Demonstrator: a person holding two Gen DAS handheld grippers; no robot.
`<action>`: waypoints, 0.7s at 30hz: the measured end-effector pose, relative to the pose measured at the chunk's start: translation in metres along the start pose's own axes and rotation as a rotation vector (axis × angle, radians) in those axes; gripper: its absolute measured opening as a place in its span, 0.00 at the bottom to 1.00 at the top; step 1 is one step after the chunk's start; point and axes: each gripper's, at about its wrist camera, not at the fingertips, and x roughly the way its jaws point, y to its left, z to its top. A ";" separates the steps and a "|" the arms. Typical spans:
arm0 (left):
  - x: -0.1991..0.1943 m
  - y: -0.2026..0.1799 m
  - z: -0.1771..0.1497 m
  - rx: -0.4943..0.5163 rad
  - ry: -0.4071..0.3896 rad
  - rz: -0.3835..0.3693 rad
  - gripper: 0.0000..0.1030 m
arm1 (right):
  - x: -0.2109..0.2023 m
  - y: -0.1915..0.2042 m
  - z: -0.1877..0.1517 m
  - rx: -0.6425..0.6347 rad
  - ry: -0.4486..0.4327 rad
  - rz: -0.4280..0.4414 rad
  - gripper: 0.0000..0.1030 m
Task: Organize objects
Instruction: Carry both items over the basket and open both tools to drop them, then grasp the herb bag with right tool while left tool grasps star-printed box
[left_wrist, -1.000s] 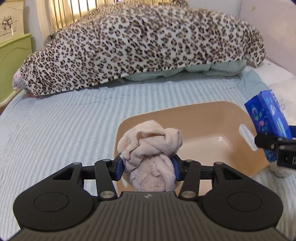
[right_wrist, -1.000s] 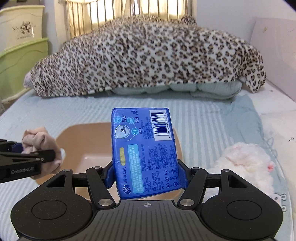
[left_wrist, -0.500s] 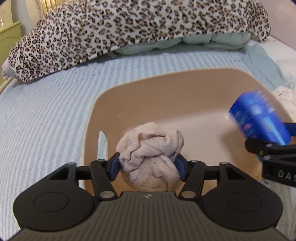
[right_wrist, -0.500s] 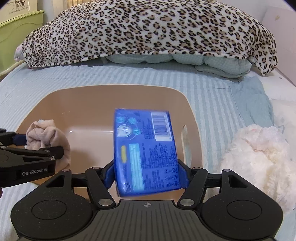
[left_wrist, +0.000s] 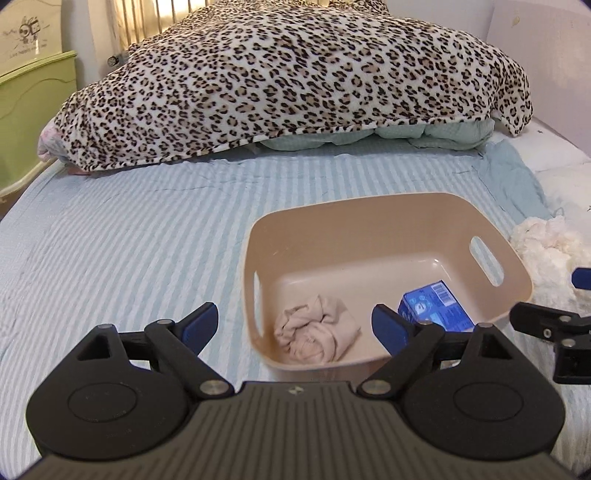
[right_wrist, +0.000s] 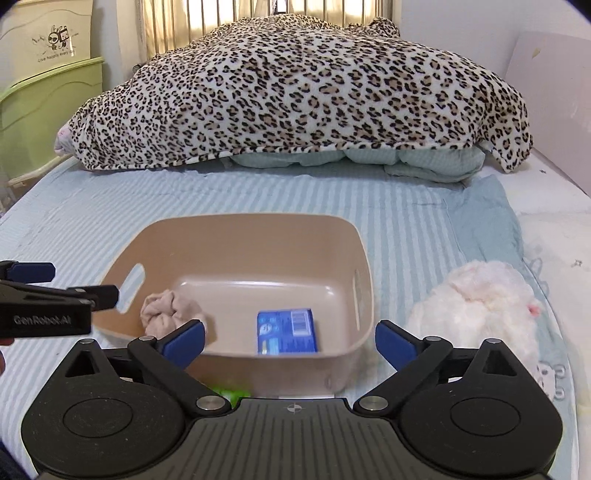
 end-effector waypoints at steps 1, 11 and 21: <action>-0.003 0.002 -0.005 -0.002 0.005 0.000 0.88 | -0.003 0.000 -0.004 0.005 0.003 -0.002 0.99; -0.004 0.013 -0.052 0.011 0.076 0.017 0.88 | -0.004 -0.008 -0.054 0.049 0.077 -0.038 1.00; 0.030 0.013 -0.086 0.021 0.159 0.015 0.88 | 0.023 -0.021 -0.099 0.096 0.207 -0.067 1.00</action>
